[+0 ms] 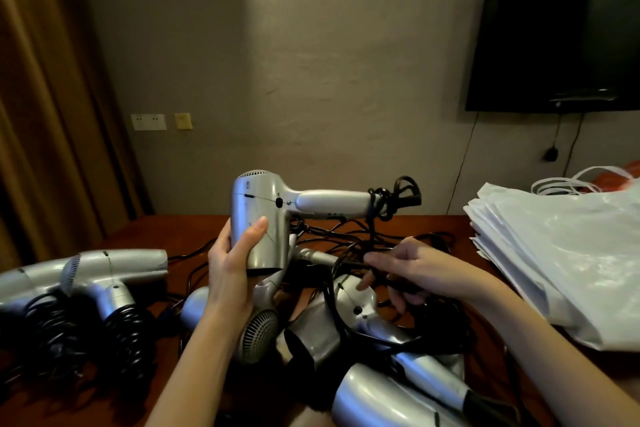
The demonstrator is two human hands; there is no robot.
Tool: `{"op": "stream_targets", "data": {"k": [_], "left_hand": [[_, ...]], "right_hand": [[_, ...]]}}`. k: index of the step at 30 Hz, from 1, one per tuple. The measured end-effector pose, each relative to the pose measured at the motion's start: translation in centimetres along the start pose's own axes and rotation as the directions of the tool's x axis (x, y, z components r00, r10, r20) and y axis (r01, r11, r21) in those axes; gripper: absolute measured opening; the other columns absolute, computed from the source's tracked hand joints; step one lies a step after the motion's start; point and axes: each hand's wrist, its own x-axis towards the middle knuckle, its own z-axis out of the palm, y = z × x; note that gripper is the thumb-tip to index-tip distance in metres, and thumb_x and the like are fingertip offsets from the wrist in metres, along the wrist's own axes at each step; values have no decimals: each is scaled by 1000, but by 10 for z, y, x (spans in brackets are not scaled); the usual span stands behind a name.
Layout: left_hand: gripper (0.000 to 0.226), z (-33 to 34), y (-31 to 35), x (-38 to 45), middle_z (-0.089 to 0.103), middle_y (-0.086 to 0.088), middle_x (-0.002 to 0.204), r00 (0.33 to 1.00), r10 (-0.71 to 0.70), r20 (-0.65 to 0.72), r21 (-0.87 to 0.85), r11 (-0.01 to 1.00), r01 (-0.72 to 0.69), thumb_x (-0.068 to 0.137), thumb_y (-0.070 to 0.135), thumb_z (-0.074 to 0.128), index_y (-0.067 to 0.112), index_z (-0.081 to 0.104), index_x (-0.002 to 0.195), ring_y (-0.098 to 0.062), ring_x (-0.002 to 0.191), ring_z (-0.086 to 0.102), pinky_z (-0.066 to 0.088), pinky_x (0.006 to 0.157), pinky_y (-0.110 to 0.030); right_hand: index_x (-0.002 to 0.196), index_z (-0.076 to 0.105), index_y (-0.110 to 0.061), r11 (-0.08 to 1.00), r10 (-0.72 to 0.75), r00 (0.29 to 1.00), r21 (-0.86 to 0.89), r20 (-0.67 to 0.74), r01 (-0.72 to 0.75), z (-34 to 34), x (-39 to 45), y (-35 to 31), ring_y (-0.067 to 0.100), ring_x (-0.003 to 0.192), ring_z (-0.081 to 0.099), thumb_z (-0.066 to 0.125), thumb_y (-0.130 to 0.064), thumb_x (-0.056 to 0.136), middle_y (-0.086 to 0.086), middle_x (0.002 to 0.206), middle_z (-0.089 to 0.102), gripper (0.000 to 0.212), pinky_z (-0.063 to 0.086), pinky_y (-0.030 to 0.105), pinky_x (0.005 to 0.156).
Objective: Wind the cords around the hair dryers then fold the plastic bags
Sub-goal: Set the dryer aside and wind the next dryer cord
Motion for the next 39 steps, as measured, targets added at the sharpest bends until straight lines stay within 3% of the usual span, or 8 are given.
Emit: {"op": "stream_targets", "data": {"k": [3, 7, 10, 16, 28, 32, 35, 39], "left_hand": [[55, -1, -1, 1, 73, -14, 93, 994, -46, 95, 25, 999, 44, 64, 39, 76, 14, 67, 112, -28, 81, 69, 55, 71, -40], [64, 1, 1, -1, 71, -17, 88, 979, -82, 188, 35, 996, 76, 54, 40, 77, 10, 66, 109, -28, 72, 67, 55, 57, -32], [65, 3, 1, -2, 69, -20, 96, 964, -91, 249, 79, 994, 74, 51, 39, 77, 12, 67, 109, -29, 71, 68, 54, 54, -32], [62, 6, -4, -4, 74, -9, 100, 954, -26, 300, 194, 980, -34, 53, 43, 77, 27, 68, 112, -29, 87, 71, 55, 68, -38], [69, 7, -6, -3, 70, -12, 110, 975, 61, 213, 245, 963, -114, 56, 51, 80, 25, 66, 118, -36, 98, 68, 54, 85, -59], [63, 5, -5, -3, 74, 0, 101, 973, 120, 199, 275, 946, -173, 55, 51, 74, 28, 65, 113, -22, 92, 71, 56, 74, -39], [76, 6, -3, -5, 72, -1, 108, 974, 160, 164, 298, 933, -203, 57, 52, 73, 22, 61, 125, -20, 99, 69, 56, 84, -43], [84, 8, -5, -6, 70, -7, 112, 979, 190, 79, 274, 940, -205, 58, 55, 73, 15, 59, 130, -24, 101, 68, 54, 90, -53]], "right_hand": [[78, 79, -17, 998, 40, 998, -47, 44, -38, 0, -1, 0, 8, 39, 39, 51, -53, 90, 1, 49, 57, 47, 36, 26, 54], [59, 73, -35, 960, 215, 977, -187, 5, -210, -12, -2, 16, 3, 42, 44, 59, -49, 88, -6, 49, 51, 35, 39, 17, 52], [80, 77, -20, 940, 222, 965, -232, -142, -250, -25, 7, 34, 4, 59, 56, 77, -24, 80, 3, 63, 66, 4, 48, 25, 65], [52, 69, -30, 970, 52, 965, -218, -256, -110, -45, -1, 15, -2, 58, 52, 77, -9, 77, -6, 60, 65, 34, 41, 17, 59], [81, 73, -13, 986, -9, 940, -159, -341, -48, -55, -37, -21, -2, 60, 57, 64, -13, 89, -10, 63, 66, 11, 40, 10, 57], [86, 71, -23, 931, -68, 926, -358, -370, -75, -49, -42, -32, 10, 81, 62, 56, -42, 86, -5, 80, 68, 24, 45, 23, 73], [89, 68, -15, 930, -92, 902, -360, -422, -74, -39, -41, -43, 1, 69, 56, 55, -20, 95, -5, 75, 61, 14, 40, 13, 63], [100, 61, 11, 978, -64, 922, -209, -381, -18, -30, -32, -44, 7, 42, 45, 41, 2, 97, 6, 59, 55, 22, 37, 18, 47]]}}
